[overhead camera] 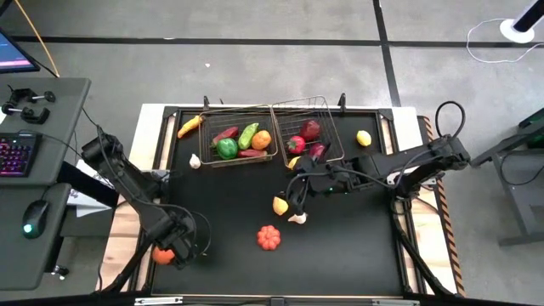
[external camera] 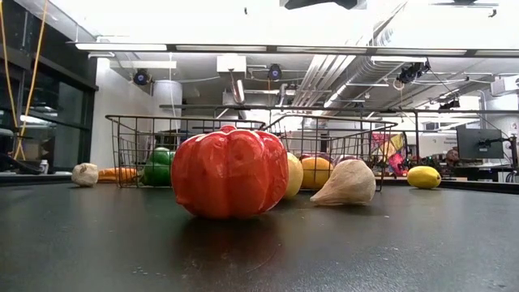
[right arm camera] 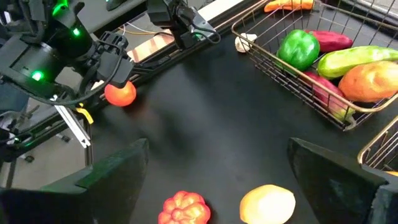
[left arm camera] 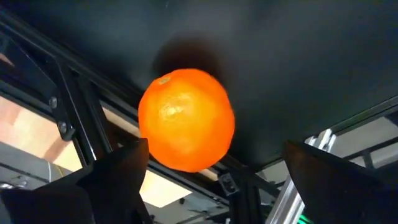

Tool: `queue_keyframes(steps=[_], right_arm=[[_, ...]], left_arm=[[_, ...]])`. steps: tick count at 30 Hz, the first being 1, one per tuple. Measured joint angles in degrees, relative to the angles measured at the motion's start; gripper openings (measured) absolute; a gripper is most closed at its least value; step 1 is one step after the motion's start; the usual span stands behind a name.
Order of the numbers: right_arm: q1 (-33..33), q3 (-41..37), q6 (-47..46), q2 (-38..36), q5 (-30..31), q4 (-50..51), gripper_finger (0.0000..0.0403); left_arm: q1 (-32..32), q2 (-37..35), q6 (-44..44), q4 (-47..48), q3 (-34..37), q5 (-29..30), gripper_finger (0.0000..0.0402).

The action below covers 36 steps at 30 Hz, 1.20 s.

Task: Sort produce into baskets
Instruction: Put the orange into the right wire basket

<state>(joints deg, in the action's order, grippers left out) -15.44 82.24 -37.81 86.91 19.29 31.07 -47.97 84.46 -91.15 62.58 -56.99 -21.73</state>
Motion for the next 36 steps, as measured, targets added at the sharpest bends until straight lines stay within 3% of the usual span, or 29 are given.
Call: queue_keyframes(steps=[9,14,26,36], right_arm=[[0.0,0.0,0.7,0.0,2.0,0.0,0.0372],[0.0,0.0,0.6,0.0,2.6,0.0,0.0372],[0.0,0.0,0.3,0.0,2.6,0.0,0.0372],[0.0,0.0,0.3,0.0,2.6,0.2,0.0372]], left_arm=[[-0.4,4.7,7.1,0.5,0.0,-0.2,0.0362],[-0.4,9.7,11.3,0.6,0.0,-5.0,0.0362],[-0.9,18.4,11.3,-1.4,0.0,-9.8,0.0362],[-1.0,20.3,14.1,-1.3,0.0,-15.1,0.0362]])
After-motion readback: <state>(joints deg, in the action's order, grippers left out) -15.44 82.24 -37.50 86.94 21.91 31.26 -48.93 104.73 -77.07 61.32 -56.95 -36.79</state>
